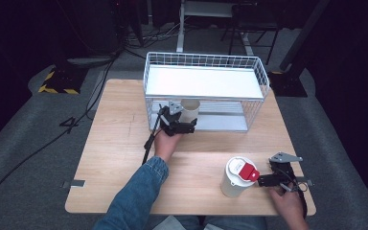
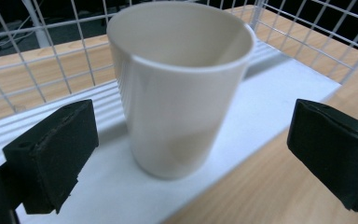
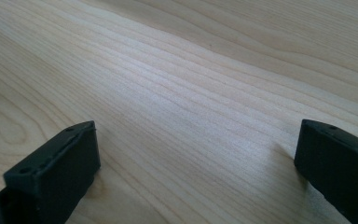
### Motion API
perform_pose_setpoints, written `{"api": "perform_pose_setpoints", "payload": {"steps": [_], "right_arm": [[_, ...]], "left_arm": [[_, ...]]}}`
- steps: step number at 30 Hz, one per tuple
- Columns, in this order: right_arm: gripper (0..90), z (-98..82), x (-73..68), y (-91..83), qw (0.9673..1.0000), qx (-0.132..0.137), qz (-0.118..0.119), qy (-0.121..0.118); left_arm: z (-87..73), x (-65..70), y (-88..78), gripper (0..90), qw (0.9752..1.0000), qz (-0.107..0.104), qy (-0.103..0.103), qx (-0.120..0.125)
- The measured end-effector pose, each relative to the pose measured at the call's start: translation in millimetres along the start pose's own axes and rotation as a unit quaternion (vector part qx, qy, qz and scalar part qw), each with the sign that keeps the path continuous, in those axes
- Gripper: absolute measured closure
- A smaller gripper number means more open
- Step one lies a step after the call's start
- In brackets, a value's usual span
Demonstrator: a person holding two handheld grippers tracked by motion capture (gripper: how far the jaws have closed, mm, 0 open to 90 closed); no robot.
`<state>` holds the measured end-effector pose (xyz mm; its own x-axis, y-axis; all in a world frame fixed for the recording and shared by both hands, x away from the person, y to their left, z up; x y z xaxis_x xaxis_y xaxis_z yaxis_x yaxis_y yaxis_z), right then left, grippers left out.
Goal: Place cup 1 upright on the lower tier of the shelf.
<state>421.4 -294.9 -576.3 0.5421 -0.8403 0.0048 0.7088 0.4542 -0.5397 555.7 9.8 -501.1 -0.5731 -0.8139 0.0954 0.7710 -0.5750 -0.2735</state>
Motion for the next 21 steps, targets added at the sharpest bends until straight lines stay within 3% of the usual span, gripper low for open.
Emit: {"api": "perform_pose_setpoints", "payload": {"steps": [6,7,13,21], "right_arm": [[0.3,0.0,0.0,0.0,1.0000,0.000,0.000,0.000],[0.3,0.0,-0.1,0.0,1.0000,0.000,0.000,0.000],[0.3,0.0,0.2,-0.1,1.0000,-0.001,0.000,0.000],[0.3,0.0,0.2,-0.2,1.0000,-0.001,0.000,0.000]], "left_arm": [[-0.2,7.5,-23.1,2.7,0.9999,-0.017,-0.004,0.000],[1.7,10.7,-33.0,3.2,0.9998,-0.019,-0.002,-0.002],[4.2,21.3,-57.1,4.9,0.9995,-0.026,0.010,-0.016],[4.2,29.5,-86.3,4.9,0.9989,-0.038,0.026,-0.008]]}}
Point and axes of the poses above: each handheld gripper's, and its own axes: y roughly forward along the jaws, z roughly out of its top, x roughly to its right, the point moved 10 cm from there along y, roughly forward along the jaws, and after that the axes turned 12 degrees about x, right-handed, at the moved point
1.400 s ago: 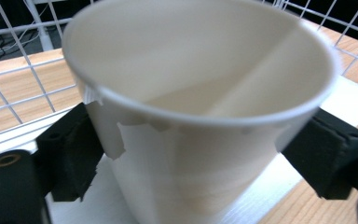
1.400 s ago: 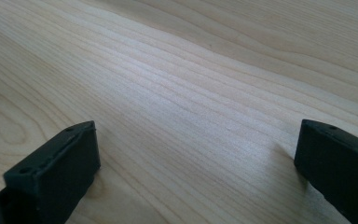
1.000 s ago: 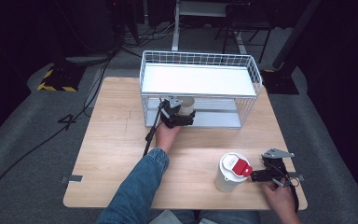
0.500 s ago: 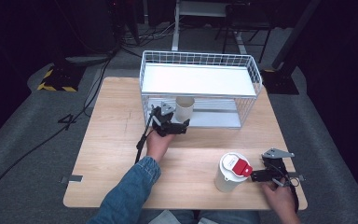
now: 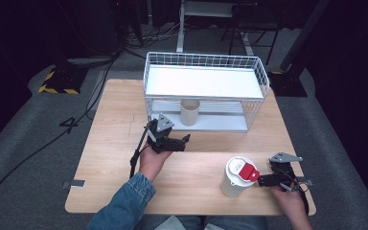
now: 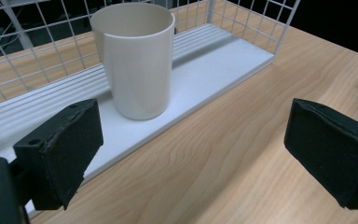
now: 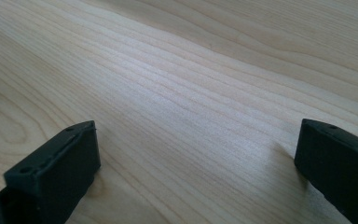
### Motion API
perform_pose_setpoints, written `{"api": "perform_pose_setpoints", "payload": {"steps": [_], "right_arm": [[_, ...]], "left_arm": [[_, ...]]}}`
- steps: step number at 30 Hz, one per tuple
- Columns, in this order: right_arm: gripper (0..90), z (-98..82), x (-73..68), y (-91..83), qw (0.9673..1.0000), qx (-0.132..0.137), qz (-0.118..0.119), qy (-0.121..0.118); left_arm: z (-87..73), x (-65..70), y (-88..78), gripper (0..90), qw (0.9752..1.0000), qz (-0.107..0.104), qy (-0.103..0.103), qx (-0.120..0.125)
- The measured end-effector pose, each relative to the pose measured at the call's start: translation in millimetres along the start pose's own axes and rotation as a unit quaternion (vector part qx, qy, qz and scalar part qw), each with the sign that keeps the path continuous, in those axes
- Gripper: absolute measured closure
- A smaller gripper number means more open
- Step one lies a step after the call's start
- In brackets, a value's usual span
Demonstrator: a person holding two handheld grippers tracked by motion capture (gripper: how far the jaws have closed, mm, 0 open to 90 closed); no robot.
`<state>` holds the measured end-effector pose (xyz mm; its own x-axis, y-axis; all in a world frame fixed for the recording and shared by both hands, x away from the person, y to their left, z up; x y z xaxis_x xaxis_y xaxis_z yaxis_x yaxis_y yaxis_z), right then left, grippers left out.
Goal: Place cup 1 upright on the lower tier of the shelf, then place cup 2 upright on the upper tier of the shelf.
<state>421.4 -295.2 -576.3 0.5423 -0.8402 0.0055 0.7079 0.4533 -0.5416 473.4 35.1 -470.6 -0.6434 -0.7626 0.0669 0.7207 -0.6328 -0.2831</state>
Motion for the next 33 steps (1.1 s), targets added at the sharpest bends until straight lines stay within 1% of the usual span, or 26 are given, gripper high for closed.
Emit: {"api": "perform_pose_setpoints", "payload": {"steps": [1,2,3,4,7,9,11,12,13,15,16,17,18,19,20,21,23,24,27,28,30,31,33], "right_arm": [[0.3,0.0,0.0,0.0,1.0000,0.000,0.000,0.000],[0.4,0.0,0.0,0.0,1.0000,0.000,0.000,0.000],[0.4,0.0,0.0,0.0,1.0000,0.000,0.000,0.000],[0.3,0.0,0.0,0.0,1.0000,0.000,0.000,0.000],[0.3,-0.3,0.0,-0.5,1.0000,0.000,0.000,0.000],[0.3,-0.9,0.0,-1.5,1.0000,0.001,0.000,0.001],[0.3,-1.1,0.1,-1.8,1.0000,0.000,0.001,0.000],[0.3,-1.6,-0.1,-2.6,1.0000,0.000,0.004,-0.002],[0.3,-1.9,-0.3,-3.1,1.0000,-0.002,0.006,-0.003],[0.4,-2.0,-0.3,-3.4,1.0000,-0.003,0.008,-0.004],[1.5,-2.0,-0.7,-3.9,0.9999,-0.004,0.012,-0.005],[2.4,-1.8,-0.8,-4.1,0.9999,-0.004,0.012,-0.005],[3.3,-1.7,-1.1,-4.7,0.9998,-0.003,0.016,-0.007],[3.9,-1.5,-1.2,-5.0,0.9999,-0.003,0.015,-0.006],[4.8,-1.7,-1.2,-5.8,0.9998,-0.003,0.017,-0.008],[5.4,-1.7,-1.4,-6.1,0.9998,-0.002,0.018,-0.008],[5.9,-1.3,-2.7,-7.6,0.9997,-0.001,0.024,-0.007],[6.1,-1.0,-2.8,-8.2,0.9997,0.000,0.025,-0.008],[6.6,1.5,-5.3,-11.9,0.9994,0.007,0.033,-0.009],[6.6,2.8,-6.4,-13.9,0.9993,0.009,0.035,-0.010],[6.6,5.4,-8.7,-17.5,0.9992,0.012,0.037,-0.011],[6.7,6.6,-9.6,-19.7,0.9991,0.014,0.038,-0.014],[6.8,8.1,-11.3,-23.9,0.9989,0.015,0.041,-0.018]], "left_arm": [[-0.5,0.2,-5.1,4.9,1.0000,-0.003,0.003,0.001],[-1.4,1.1,-8.3,4.9,1.0000,-0.004,0.000,0.001],[-1.4,1.1,-8.3,4.9,1.0000,-0.004,0.000,0.001],[-4.3,1.2,-19.3,4.8,1.0000,-0.007,0.005,-0.002],[-9.9,0.8,-33.6,4.9,1.0000,-0.005,0.004,-0.001],[-16.4,-0.1,-44.3,4.9,1.0000,-0.003,0.008,-0.005],[-18.7,-0.6,-47.4,4.8,0.9999,-0.002,0.011,-0.006],[-25.6,-1.3,-56.1,4.9,0.9999,0.000,0.011,-0.011],[-28.1,-1.5,-59.3,4.8,0.9999,0.001,0.010,-0.011],[-30.0,-1.7,-61.5,4.8,0.9999,0.001,0.009,-0.011],[-36.2,-1.5,-67.6,4.8,0.9996,0.000,0.010,-0.025],[-37.8,-1.9,-70.2,4.8,0.9994,0.001,0.018,-0.029],[-38.5,-2.1,-72.2,4.8,0.9993,0.003,0.022,-0.030],[-38.7,-2.1,-75.3,4.9,0.9994,0.005,0.026,-0.023],[-39.2,-2.1,-76.7,5.1,0.9994,0.003,0.026,-0.021],[-41.7,-1.4,-79.0,5.1,0.9995,-0.002,0.018,-0.026],[-45.5,-2.7,-81.5,5.1,0.9995,0.000,0.015,-0.029],[-49.0,-2.9,-83.4,5.0,0.9994,0.000,0.009,-0.032],[-58.5,-6.3,-89.4,5.1,0.9988,0.007,0.018,-0.045],[-62.3,-8.5,-91.8,5.1,0.9983,0.011,0.026,-0.051],[-71.0,-12.9,-95.5,5.1,0.9975,0.020,0.028,-0.062],[-74.9,-15.9,-97.1,5.1,0.9972,0.025,0.026,-0.065],[-81.6,-20.5,-99.1,5.1,0.9971,0.028,0.015,-0.070]]}}
Point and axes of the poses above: each handheld gripper's, and its own axes: y roughly forward along the jaws, z roughly out of its top, x roughly to its right, the point moved 10 cm from there along y, roughly forward along the jaws, and after that the axes turned 12 degrees about x, right-handed, at the moved point
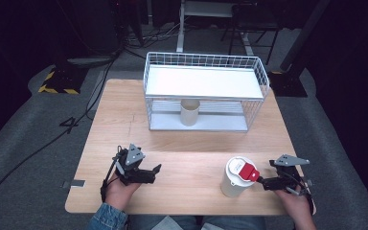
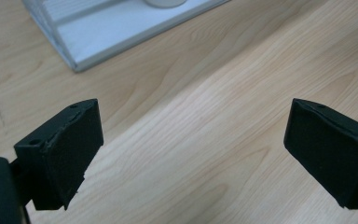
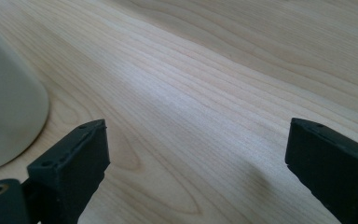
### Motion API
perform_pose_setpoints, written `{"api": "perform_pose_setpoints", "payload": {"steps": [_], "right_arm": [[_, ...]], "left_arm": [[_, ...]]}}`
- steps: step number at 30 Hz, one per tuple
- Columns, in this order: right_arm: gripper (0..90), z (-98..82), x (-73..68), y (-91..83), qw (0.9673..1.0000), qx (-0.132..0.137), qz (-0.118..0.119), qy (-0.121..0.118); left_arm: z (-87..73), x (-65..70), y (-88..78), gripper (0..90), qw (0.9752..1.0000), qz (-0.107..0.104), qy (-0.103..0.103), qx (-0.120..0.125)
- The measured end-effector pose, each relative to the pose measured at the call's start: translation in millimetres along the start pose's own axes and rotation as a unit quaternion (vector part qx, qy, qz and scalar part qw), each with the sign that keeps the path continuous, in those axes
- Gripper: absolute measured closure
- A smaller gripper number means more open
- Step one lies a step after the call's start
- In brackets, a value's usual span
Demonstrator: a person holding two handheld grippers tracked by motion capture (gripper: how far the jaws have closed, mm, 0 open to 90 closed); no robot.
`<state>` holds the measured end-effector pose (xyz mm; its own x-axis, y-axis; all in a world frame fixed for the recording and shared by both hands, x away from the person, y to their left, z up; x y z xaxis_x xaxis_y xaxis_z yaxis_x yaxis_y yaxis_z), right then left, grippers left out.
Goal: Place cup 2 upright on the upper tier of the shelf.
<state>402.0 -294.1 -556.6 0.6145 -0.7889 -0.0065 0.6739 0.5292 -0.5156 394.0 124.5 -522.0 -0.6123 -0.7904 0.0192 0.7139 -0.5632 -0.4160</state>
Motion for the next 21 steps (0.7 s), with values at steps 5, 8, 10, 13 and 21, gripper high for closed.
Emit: {"api": "perform_pose_setpoints", "payload": {"steps": [5,8,10,13,21], "right_arm": [[6.9,4.0,-6.4,-10.1,0.9999,0.006,0.011,0.000],[9.3,7.1,-11.0,-15.6,0.9997,0.010,0.019,-0.005],[10.4,9.7,-15.3,-19.8,0.9995,0.010,0.029,-0.011],[10.4,14.6,-21.6,-25.5,0.9991,0.012,0.039,-0.014],[15.6,23.8,-51.2,-41.1,0.9954,0.015,0.090,-0.027]], "left_arm": [[-14.1,-9.2,1.8,5.1,0.9997,0.004,-0.010,-0.020],[-21.3,-13.3,3.2,5.1,0.9993,0.006,-0.011,-0.034],[-25.4,-16.0,3.8,5.1,0.9990,0.009,-0.012,-0.041],[-30.6,-19.4,5.2,5.1,0.9983,0.008,-0.021,-0.054],[-45.5,-24.9,7.1,5.1,0.9952,0.012,-0.026,-0.093]]}}
Point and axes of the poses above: each handheld gripper's, and its own axes: y roughly forward along the jaws, z roughly out of its top, x roughly to its right, the point moved 10 cm from there along y, roughly forward along the jaws, and after that the axes turned 12 degrees about x, right-handed, at the moved point
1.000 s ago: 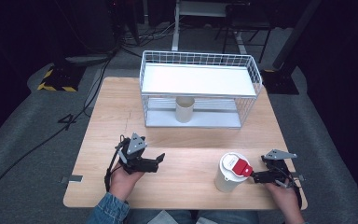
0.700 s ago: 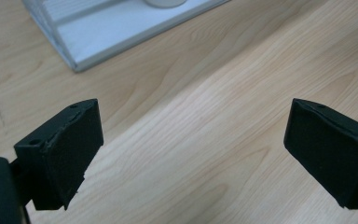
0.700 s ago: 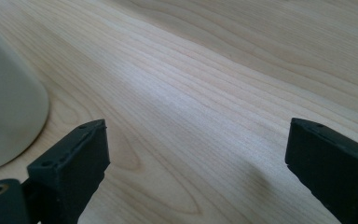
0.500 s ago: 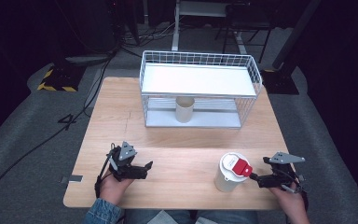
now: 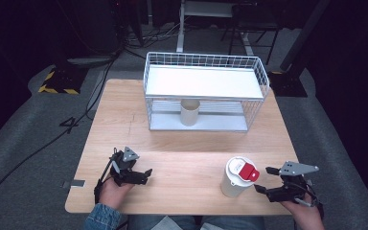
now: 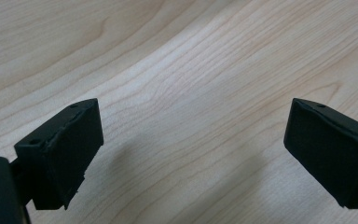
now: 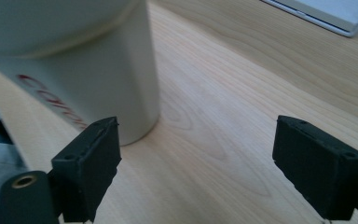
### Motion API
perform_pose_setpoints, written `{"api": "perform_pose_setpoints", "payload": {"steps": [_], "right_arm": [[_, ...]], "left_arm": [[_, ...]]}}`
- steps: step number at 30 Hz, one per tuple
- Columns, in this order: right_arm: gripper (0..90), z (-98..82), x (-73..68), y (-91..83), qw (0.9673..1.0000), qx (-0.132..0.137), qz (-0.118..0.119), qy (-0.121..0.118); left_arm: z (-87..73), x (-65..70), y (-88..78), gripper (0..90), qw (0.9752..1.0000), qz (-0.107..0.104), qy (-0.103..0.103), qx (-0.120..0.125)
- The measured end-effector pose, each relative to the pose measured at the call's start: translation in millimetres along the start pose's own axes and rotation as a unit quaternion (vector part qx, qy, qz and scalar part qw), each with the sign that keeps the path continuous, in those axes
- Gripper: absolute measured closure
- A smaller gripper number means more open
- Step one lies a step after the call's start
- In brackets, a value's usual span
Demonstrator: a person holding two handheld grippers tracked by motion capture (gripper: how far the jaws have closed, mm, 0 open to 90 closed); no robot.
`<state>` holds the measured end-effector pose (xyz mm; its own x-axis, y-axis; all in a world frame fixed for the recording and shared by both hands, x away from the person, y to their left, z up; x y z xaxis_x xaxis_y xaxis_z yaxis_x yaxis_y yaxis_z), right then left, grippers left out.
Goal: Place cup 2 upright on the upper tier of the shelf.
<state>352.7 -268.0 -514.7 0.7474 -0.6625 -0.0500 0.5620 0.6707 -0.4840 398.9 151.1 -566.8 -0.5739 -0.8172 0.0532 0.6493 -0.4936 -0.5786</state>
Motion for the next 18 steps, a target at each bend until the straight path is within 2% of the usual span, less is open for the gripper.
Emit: {"api": "perform_pose_setpoints", "payload": {"steps": [7,11,12,17,18], "right_arm": [[14.8,7.8,-23.0,-1.5,0.9995,0.013,0.028,-0.011],[14.0,9.7,-29.3,1.7,0.9991,0.016,0.036,-0.013],[12.6,9.7,-31.0,3.2,0.9990,0.017,0.039,-0.012],[9.6,10.5,-38.1,10.9,0.9985,0.019,0.050,-0.014],[8.5,12.3,-41.6,14.5,0.9981,0.023,0.054,-0.017]], "left_arm": [[-5.4,-4.2,3.9,5.1,0.9999,0.003,-0.004,-0.013],[-8.2,-3.4,5.7,4.5,0.9998,0.002,-0.003,-0.021],[-8.5,-2.6,6.2,4.5,0.9997,0.003,0.003,-0.023],[-9.9,-2.7,5.3,4.5,0.9998,0.007,0.004,-0.020],[-11.5,-3.7,4.4,4.5,0.9999,0.012,0.005,-0.009]]}}
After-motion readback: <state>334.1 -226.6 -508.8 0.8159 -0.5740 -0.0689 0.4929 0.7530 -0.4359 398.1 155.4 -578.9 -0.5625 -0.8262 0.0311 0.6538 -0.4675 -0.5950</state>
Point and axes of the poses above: each handheld gripper's, and its own axes: y roughly forward along the jaws, z roughly out of its top, x roughly to its right, the point moved 10 cm from there along y, roughly forward along the jaws, and after that the axes turned 12 degrees about x, right-handed, at the moved point
